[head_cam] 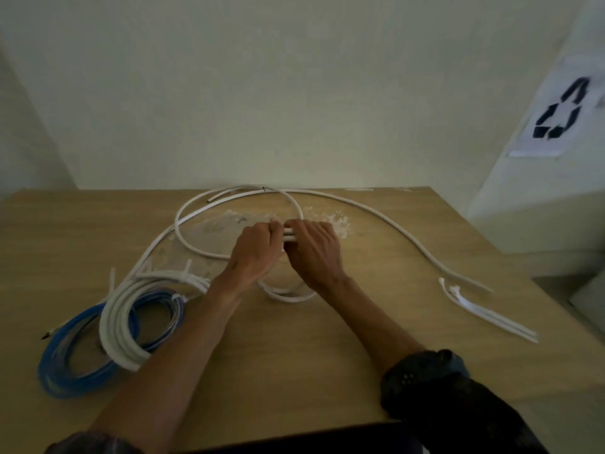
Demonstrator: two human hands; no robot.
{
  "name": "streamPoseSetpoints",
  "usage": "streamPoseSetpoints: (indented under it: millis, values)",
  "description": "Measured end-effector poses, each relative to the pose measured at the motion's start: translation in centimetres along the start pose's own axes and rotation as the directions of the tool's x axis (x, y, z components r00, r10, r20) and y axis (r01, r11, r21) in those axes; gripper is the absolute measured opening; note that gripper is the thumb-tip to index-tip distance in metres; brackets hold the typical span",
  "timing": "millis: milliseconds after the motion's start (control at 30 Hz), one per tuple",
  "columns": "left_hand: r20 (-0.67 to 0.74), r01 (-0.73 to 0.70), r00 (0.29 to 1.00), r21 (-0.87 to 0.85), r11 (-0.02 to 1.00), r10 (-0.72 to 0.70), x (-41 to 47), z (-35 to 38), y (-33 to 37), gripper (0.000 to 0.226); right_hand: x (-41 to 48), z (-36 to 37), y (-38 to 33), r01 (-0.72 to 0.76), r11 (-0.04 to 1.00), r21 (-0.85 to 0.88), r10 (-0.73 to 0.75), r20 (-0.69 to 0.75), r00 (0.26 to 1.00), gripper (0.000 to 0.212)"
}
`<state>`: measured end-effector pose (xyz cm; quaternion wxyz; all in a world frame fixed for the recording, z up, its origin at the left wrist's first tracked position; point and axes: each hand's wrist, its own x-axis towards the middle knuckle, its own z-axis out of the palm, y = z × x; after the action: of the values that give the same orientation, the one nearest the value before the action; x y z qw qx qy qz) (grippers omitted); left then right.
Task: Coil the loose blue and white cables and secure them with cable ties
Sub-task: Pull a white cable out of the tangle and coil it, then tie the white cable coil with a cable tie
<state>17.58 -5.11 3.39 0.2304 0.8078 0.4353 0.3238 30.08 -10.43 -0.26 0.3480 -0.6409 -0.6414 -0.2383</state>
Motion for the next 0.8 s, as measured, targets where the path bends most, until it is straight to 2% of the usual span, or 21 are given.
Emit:
streamPoseSetpoints:
  millis: [67, 200, 300, 367, 433, 500, 567, 600, 667, 733, 800]
  values:
    - [0.015, -0.002, 1.0, 0.014, 1.0, 0.002, 0.3, 0.2, -0.1, 0.05, 0.7, -0.9, 0.0, -0.062, 0.997, -0.053, 0.067, 0.088, 0.994, 0.016]
    - [0.049, -0.001, 0.999, -0.014, 1.0, 0.002, 0.9, 0.7, 0.5, 0.051, 0.8, -1.8, 0.2, -0.21, 0.972, -0.109, 0.232, 0.271, 0.934, 0.029]
    - [0.135, 0.017, 0.991, -0.045, 0.999, -0.01, 1.0, 1.2, 1.7, 0.051, 0.7, -2.6, 1.0, -0.261, 0.952, -0.158, 0.299, 0.313, 0.901, 0.033]
    - [0.22, 0.081, 0.974, -0.121, 0.989, -0.053, 0.9, 1.7, 2.1, 0.052, 0.6, -3.2, 1.9, -0.259, 0.949, -0.178, 0.31, 0.388, 0.868, 0.03]
    - [0.276, 0.141, 0.957, -0.18, 0.973, -0.088, 0.7, 2.2, 2.5, 0.05, 0.7, -4.6, 2.9, -0.264, 0.96, -0.096, 0.273, 0.549, 0.79, 0.024]
    - [0.313, 0.162, 0.946, -0.22, 0.962, -0.088, 0.6, 2.8, 3.0, 0.047, 0.9, -7.3, 4.4, -0.358, 0.931, 0.065, 0.212, 0.703, 0.679, 0.039]
    - [0.375, 0.169, 0.925, -0.267, 0.949, -0.059, 0.4, 3.4, 3.9, 0.044, 0.8, -11.0, 6.7, -0.546, 0.829, 0.119, 0.308, 0.719, 0.624, 0.063]
    - [0.406, 0.175, 0.913, -0.281, 0.943, -0.049, 0.3, 3.7, 4.5, 0.043, 0.3, -12.6, 8.7, -0.627, 0.772, 0.1, 0.402, 0.688, 0.605, 0.064]
    - [0.445, 0.194, 0.895, -0.296, 0.935, -0.044, 0.1, 4.5, 5.4, 0.044, -1.4, -15.2, 13.1, -0.687, 0.715, -0.126, 0.602, 0.611, 0.514, 0.052]
    - [0.454, 0.192, 0.89, -0.293, 0.936, -0.04, -0.1, 5.2, 6.1, 0.045, -3.4, -16.6, 16.4, -0.588, 0.658, -0.47, 0.742, 0.536, 0.402, 0.049]
    - [0.446, 0.183, 0.894, -0.284, 0.941, -0.039, -0.2, 5.5, 6.5, 0.046, -4.8, -16.4, 17.4, -0.504, 0.605, -0.616, 0.794, 0.513, 0.326, 0.055]
